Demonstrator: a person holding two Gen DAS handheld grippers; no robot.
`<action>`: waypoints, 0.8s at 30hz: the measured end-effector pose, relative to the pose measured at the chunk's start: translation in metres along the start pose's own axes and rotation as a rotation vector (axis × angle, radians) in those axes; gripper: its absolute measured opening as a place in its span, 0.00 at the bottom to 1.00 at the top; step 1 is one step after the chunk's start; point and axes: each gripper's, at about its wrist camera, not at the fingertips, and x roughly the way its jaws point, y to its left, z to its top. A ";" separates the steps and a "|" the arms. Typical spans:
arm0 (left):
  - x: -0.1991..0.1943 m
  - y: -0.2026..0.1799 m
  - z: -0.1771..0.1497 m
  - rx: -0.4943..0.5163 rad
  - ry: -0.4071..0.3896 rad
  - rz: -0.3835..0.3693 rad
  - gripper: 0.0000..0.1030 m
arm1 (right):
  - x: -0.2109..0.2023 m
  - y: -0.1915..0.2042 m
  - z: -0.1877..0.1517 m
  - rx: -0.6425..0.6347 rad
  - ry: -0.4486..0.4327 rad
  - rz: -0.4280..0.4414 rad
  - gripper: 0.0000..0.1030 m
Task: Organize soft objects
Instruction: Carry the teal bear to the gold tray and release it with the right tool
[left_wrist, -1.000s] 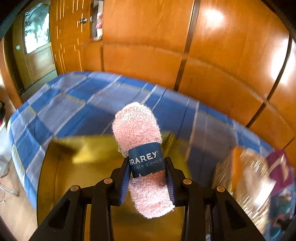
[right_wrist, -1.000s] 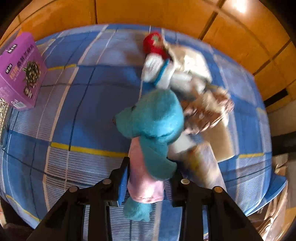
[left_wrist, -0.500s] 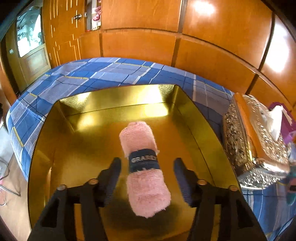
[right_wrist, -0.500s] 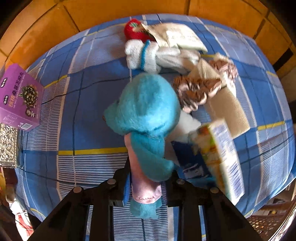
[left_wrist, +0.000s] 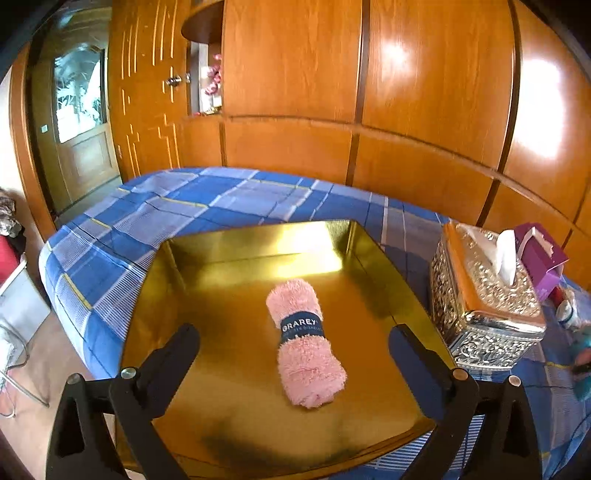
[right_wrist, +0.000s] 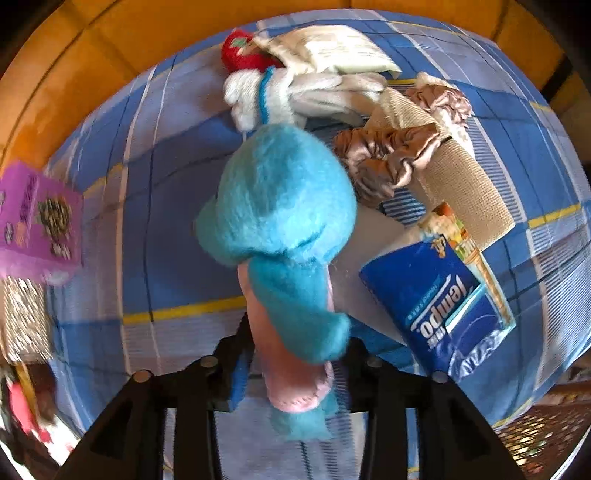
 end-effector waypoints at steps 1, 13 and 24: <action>-0.003 0.001 0.001 -0.002 -0.006 0.001 1.00 | -0.001 -0.001 0.003 0.009 -0.014 -0.005 0.38; -0.018 0.002 -0.002 0.009 -0.028 0.014 1.00 | -0.008 0.037 0.000 -0.102 -0.063 -0.145 0.22; -0.021 -0.008 -0.015 0.069 0.007 0.009 1.00 | -0.072 0.146 0.066 -0.259 -0.263 -0.147 0.22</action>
